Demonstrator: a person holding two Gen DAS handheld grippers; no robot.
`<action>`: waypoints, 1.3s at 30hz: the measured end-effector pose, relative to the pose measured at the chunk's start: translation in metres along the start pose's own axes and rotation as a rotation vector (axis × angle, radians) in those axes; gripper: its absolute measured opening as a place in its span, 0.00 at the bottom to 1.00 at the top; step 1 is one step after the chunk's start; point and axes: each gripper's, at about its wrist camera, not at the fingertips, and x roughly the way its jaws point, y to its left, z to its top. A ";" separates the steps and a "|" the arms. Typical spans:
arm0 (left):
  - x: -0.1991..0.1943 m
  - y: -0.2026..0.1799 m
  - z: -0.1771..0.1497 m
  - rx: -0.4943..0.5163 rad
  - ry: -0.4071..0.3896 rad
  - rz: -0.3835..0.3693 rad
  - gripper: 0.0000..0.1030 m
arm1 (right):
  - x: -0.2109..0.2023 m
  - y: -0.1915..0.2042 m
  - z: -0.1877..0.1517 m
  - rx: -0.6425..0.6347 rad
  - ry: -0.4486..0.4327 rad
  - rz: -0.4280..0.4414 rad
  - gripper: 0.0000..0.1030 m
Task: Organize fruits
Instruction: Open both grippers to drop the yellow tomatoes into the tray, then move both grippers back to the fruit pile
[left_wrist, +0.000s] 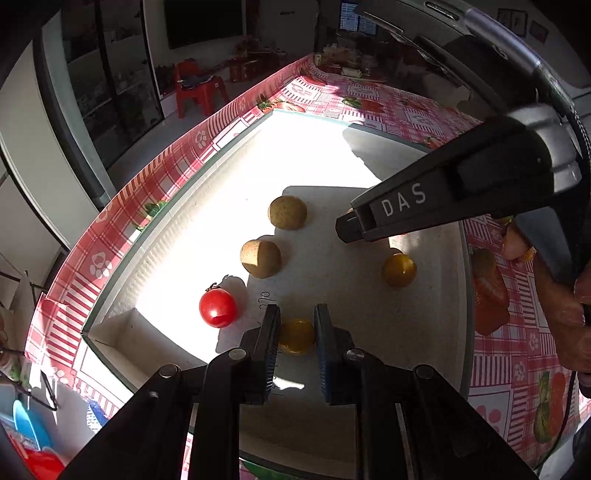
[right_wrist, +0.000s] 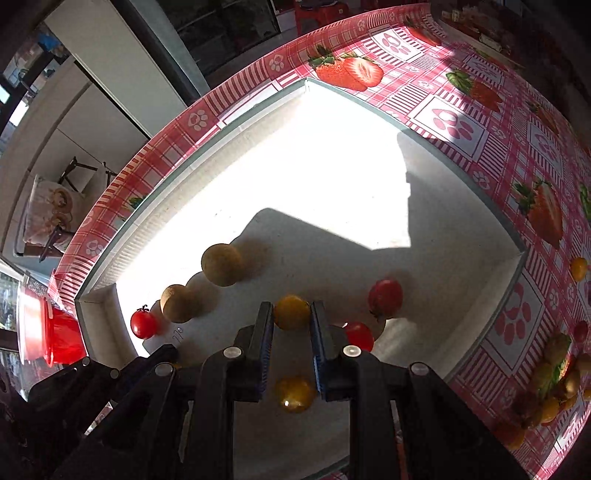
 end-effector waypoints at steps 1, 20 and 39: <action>-0.001 0.000 -0.001 0.000 -0.003 0.000 0.20 | 0.000 0.001 0.000 -0.005 0.001 -0.006 0.22; -0.015 0.005 -0.009 -0.010 -0.069 0.026 0.80 | -0.030 -0.008 -0.003 0.046 -0.065 0.015 0.43; -0.040 -0.060 0.004 0.138 -0.064 -0.047 0.80 | -0.104 -0.098 -0.118 0.259 -0.207 -0.039 0.77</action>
